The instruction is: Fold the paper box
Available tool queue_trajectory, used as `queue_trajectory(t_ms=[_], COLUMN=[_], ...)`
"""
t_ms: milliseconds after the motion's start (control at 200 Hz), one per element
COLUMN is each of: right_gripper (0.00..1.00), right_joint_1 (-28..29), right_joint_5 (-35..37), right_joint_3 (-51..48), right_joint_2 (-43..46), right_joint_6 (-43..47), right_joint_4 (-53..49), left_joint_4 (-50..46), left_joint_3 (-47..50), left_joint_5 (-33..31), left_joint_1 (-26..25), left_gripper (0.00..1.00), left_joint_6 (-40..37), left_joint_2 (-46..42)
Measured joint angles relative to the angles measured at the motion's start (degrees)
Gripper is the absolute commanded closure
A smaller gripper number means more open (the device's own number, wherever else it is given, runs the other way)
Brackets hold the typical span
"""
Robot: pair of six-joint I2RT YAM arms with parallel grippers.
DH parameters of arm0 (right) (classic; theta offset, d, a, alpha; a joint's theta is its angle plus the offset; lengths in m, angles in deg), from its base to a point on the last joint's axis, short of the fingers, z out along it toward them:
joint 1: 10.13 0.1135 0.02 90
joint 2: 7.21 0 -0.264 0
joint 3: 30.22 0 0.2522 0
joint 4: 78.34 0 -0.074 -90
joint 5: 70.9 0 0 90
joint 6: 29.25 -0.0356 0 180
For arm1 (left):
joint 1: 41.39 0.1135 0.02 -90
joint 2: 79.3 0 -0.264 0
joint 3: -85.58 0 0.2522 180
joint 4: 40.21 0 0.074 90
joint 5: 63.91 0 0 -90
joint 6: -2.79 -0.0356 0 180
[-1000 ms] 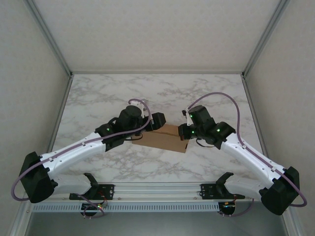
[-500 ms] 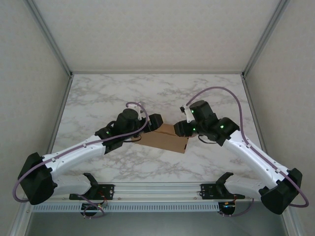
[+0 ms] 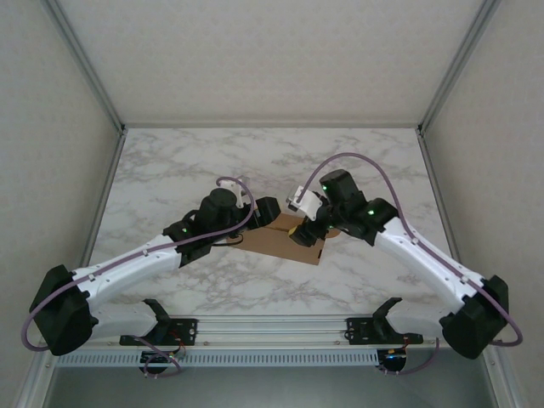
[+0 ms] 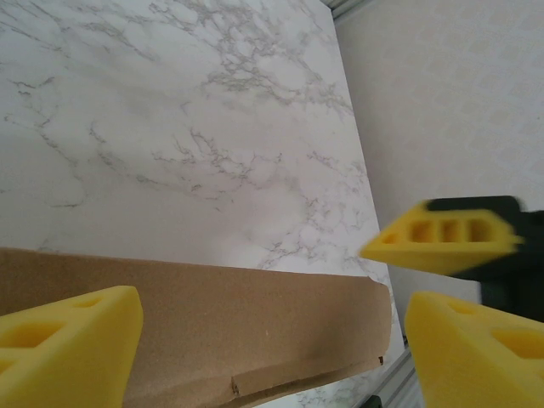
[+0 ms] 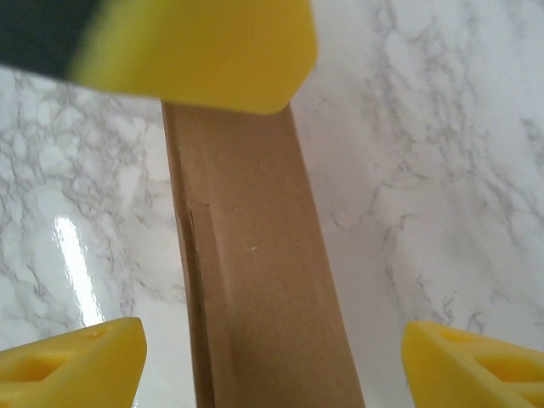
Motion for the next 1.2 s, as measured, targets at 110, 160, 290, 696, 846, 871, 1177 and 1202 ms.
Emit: queue_trajectory(t_ms=[110, 160, 290, 696, 846, 871, 1177, 1202], right_gripper=[0.19, 0.2, 0.26, 0.43, 0.32, 0.31, 0.44, 0.46], right_joint_1=[-0.57, -0.68, -0.68, -0.87, -0.72, -0.7, -0.7, -0.7], right_joint_5=[-1.79, -2.64, -3.98, -4.74, -5.14, -5.14, -6.43, -6.51], right_joint_3=[0.0, 0.0, -0.02, -0.02, -0.66, -0.9, -1.11, -1.07], right_joint_2=[-2.91, -3.76, -4.81, -5.31, -5.31, -5.33, -7.48, -7.67], right_joint_6=[2.58, 3.19, 4.42, 7.89, 8.76, 8.74, 8.68, 8.59], right_joint_4=[0.22, 0.22, 0.31, 0.63, 0.9, 1.05, 2.69, 2.75], left_joint_4=[0.46, 0.59, 0.79, 1.25, 1.36, 1.36, 1.6, 1.55], left_joint_3=[0.48, 0.63, 0.87, 1.84, 2.27, 2.34, 3.08, 3.1], left_joint_5=[0.2, 0.33, 0.44, 0.63, 0.66, 0.68, 0.5, 0.39], left_joint_1=[0.11, 0.11, 0.11, 0.11, 0.11, 0.11, 0.55, 0.55], left_gripper=[0.19, 0.19, 0.19, 0.19, 0.19, 0.19, 0.19, 0.19], left_joint_6=[0.02, 0.02, 0.02, 0.04, 0.02, 0.02, 0.02, 0.02], left_joint_2=[-0.37, -0.59, -0.7, -1.64, -2.19, -2.19, -2.86, -2.95])
